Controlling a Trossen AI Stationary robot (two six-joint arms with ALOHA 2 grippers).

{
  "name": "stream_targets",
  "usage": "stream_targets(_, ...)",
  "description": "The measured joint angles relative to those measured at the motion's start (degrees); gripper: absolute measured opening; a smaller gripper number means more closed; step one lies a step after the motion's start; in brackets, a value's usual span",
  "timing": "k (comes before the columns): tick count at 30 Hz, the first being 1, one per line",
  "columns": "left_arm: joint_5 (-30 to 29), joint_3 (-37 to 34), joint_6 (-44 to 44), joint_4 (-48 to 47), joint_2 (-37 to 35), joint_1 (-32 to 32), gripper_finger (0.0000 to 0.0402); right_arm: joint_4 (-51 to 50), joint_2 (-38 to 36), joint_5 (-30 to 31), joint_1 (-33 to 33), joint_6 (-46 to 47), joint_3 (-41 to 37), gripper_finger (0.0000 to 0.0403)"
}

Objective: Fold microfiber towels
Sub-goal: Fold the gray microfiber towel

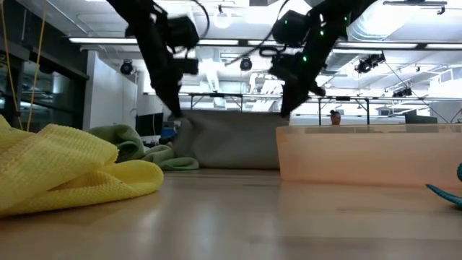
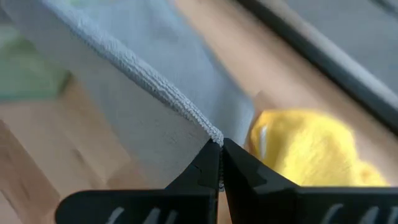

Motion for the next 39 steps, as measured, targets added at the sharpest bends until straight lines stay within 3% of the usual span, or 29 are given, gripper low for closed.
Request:
stream_targets(12,-7.01,11.22,11.58,-1.49,-10.08,6.46,0.0000,-0.18,-0.35,2.34,-4.59,-9.49,15.55,0.0000)
stream_targets(18,-13.10,19.99,22.75,-0.82,-10.66,9.52,0.0000,-0.90,-0.35,2.95,-7.20,-14.76,24.69,0.0000)
stream_targets(23,-13.20,22.40,23.00,-0.62,-10.68,11.20,0.0000,-1.61,-0.37,3.67,-7.20,-18.64,29.07,0.0000)
stream_targets(28,-11.97,17.18,22.07,-0.95,-10.69,11.45,0.0000,-2.77,-0.21,6.75,-4.51,-21.74,26.12,0.0000)
stream_targets(35,-11.28,2.76,12.87,1.49,-10.62,9.21,0.0000,2.28,0.00,7.07,-0.21,-18.44,10.87,0.0000)
stream_targets(39,-8.64,-1.69,6.85,0.03,-10.73,5.24,0.0000,2.83,0.00,5.24,3.19,-16.47,4.78,0.0000)
